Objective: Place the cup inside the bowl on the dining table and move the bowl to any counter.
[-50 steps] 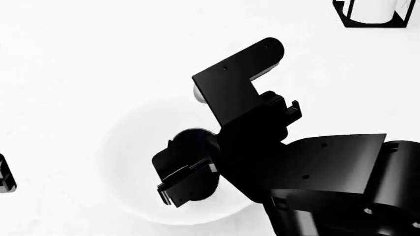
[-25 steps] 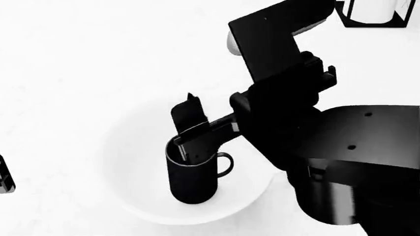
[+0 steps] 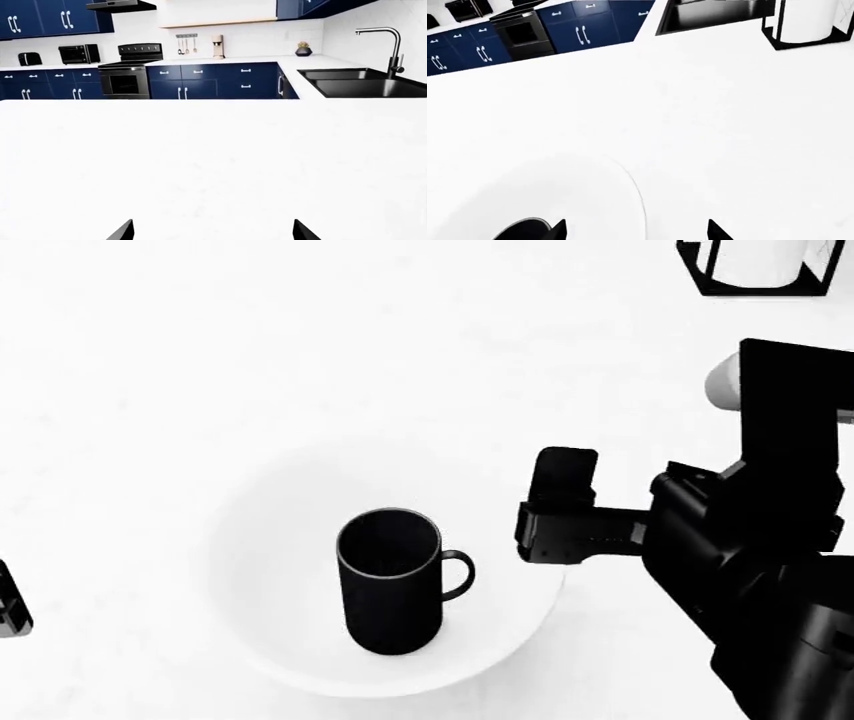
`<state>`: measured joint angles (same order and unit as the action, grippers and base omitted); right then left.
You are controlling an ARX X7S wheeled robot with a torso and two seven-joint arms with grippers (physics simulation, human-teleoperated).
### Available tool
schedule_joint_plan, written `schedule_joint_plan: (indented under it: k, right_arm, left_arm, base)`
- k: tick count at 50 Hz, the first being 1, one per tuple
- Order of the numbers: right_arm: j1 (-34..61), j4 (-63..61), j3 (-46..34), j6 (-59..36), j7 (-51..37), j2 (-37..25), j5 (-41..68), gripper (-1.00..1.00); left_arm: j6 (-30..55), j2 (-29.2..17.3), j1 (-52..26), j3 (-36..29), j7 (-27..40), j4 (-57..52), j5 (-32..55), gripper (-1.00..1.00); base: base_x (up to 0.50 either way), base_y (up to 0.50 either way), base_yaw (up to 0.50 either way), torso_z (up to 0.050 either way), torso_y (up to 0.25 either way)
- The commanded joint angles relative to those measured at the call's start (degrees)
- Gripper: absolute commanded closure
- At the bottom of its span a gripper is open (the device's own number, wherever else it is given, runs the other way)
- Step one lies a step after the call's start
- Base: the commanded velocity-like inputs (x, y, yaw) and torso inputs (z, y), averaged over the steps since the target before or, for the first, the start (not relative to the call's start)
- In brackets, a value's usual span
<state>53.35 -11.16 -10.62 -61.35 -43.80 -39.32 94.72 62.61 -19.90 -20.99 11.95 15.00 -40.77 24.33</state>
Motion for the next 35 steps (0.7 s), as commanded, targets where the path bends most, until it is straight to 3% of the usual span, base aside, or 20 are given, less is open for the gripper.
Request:
schedule_joint_plan:
  k: [1,23,35]
  right_arm:
    - [-6.3,2.8,3.0,4.0,0.8,1.5,2.5,-1.00]
    - [-7.2,11.8,-1.4,6.0,9.8,6.0,-4.3,-1.00]
    - [-5.8,13.3,-2.1,6.0,10.1,7.4,-4.0,-1.00]
  left_arm:
    - [-0.4,0.1,0.4,0.3,-0.3,-0.6,0.9,-1.00]
    - [-1.0,-0.3,0.9,0.2,-0.3,-0.1,1.4,-1.00]
    - [-1.2,-0.1,0.9,-0.4,0.4,0.0,1.3,-1.00]
  base:
    - [0.00,0.00,0.00,0.000,0.000]
    - [0.00,0.00,0.00,0.000,0.000]
    - [0.00,0.00,0.00,0.000,0.000]
